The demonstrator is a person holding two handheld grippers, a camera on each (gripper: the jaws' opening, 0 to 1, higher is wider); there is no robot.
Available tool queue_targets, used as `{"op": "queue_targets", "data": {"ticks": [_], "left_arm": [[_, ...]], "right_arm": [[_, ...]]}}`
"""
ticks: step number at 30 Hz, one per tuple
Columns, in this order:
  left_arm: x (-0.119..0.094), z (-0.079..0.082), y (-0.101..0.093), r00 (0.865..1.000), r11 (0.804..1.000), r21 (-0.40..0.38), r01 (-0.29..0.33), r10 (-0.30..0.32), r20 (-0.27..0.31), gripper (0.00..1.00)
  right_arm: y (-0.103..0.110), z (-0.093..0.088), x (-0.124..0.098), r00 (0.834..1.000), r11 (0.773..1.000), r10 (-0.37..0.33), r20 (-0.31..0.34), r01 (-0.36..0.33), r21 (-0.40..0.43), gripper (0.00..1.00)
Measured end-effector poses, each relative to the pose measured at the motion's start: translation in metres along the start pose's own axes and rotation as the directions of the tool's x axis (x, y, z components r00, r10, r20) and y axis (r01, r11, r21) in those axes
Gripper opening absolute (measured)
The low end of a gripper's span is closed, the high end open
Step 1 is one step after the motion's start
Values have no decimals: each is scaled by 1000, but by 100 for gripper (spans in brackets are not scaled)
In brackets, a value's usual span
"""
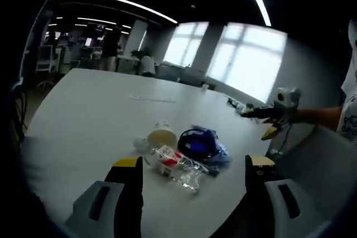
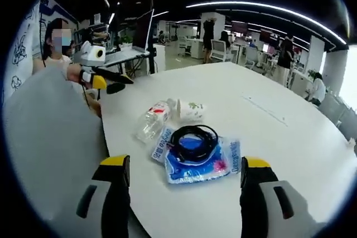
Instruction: Arrange the tabletop items into an orderly group along one side of the table until the central work area is clear of visible clutter.
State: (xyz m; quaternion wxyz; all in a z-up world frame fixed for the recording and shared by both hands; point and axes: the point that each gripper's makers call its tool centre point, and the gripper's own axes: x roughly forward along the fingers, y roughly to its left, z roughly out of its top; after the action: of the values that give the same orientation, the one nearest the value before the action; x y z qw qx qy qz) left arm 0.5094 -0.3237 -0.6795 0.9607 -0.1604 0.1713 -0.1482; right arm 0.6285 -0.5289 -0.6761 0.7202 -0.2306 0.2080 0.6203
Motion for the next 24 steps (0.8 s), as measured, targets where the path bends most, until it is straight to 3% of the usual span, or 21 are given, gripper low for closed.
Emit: {"op": "queue_targets", "data": {"ticks": [10, 18, 24], "left_arm": [[7, -1, 4, 999, 999, 46, 12, -10, -42, 72], [10, -2, 5, 999, 999, 46, 13, -11, -48, 71], [11, -3, 6, 999, 999, 42, 13, -11, -48, 71]], "right_arm": [[-7, 17, 24, 994, 985, 88, -63, -96, -144, 77], [-2, 28, 47, 978, 940, 163, -128, -193, -282, 76], [-4, 35, 63, 962, 878, 199, -188, -260, -402, 76]]}}
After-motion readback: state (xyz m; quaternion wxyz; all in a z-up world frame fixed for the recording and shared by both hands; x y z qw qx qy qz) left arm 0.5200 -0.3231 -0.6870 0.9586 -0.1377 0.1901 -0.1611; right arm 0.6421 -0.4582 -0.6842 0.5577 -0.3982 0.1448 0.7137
